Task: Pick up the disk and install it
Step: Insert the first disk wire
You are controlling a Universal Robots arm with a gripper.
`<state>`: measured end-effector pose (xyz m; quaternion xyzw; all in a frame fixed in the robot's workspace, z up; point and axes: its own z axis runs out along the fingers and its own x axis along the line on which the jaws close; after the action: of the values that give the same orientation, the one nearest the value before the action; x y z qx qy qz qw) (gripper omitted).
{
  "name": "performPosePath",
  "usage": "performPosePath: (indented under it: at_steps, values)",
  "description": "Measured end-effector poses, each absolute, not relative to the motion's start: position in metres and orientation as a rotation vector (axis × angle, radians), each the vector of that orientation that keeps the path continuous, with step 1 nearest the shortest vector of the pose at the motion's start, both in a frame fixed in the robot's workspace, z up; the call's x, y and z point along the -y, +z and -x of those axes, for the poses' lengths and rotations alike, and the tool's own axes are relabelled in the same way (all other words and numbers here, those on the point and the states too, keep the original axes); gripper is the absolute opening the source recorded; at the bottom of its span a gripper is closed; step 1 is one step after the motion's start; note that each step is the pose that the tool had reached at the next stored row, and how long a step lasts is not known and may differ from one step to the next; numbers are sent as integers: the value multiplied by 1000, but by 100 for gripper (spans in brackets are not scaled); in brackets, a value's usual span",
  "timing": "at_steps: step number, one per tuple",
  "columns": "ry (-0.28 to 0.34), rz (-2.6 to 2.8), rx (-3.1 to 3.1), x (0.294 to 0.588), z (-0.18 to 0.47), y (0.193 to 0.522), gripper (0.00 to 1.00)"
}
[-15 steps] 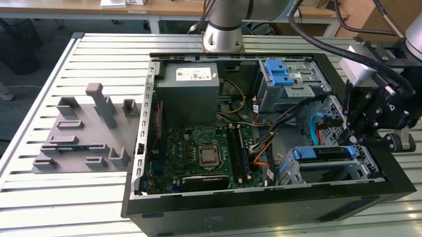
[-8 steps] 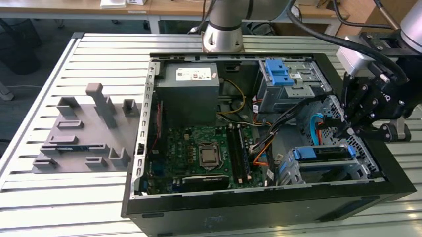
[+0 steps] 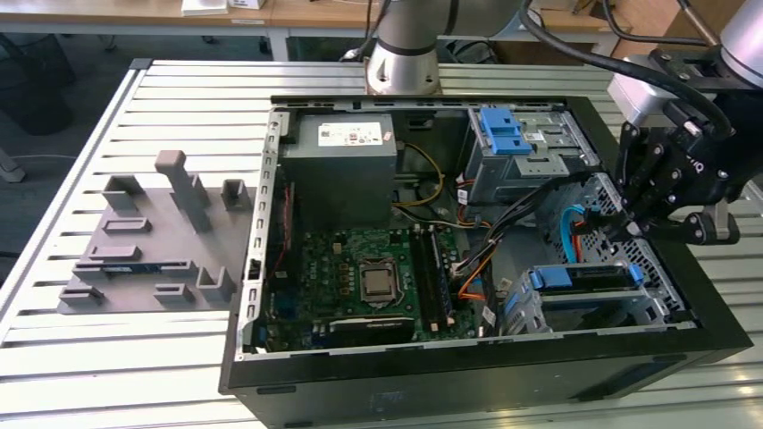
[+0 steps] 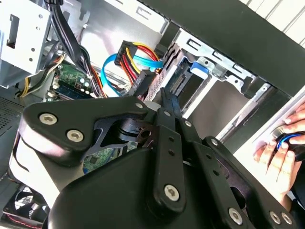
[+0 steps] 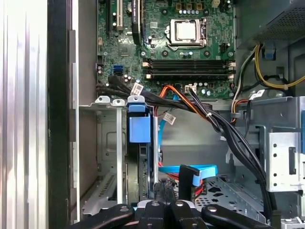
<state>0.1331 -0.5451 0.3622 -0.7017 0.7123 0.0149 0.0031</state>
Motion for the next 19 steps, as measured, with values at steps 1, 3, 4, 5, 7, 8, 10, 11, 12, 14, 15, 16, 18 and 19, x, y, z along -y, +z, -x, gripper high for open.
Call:
performPosePath:
  at_steps: [1, 3, 4, 5, 7, 8, 10, 11, 12, 14, 15, 16, 18, 19]
  values:
    - [47, 2200, -2233, 544, -134, 362, 11]
    - [46, 2200, -2233, 543, -134, 362, 11]
    - [46, 2200, -2234, 542, -134, 362, 11]
    - [46, 2200, -2233, 541, -134, 362, 11]
    - [46, 2200, -2233, 538, -134, 362, 11]
    - [46, 2200, -2233, 537, -135, 362, 11]
    - [46, 2200, -2233, 535, -135, 363, 11]
    - [46, 2200, -2233, 535, -135, 363, 11]
    - [46, 2200, -2233, 534, -135, 363, 11]
    - [45, 2200, -2233, 533, -135, 364, 11]
    - [45, 2200, -2233, 532, -135, 365, 11]
    - [45, 2200, -2233, 531, -135, 365, 11]
    - [45, 2199, -2233, 529, -135, 366, 11]
    - [45, 2200, -2233, 529, -135, 366, 11]
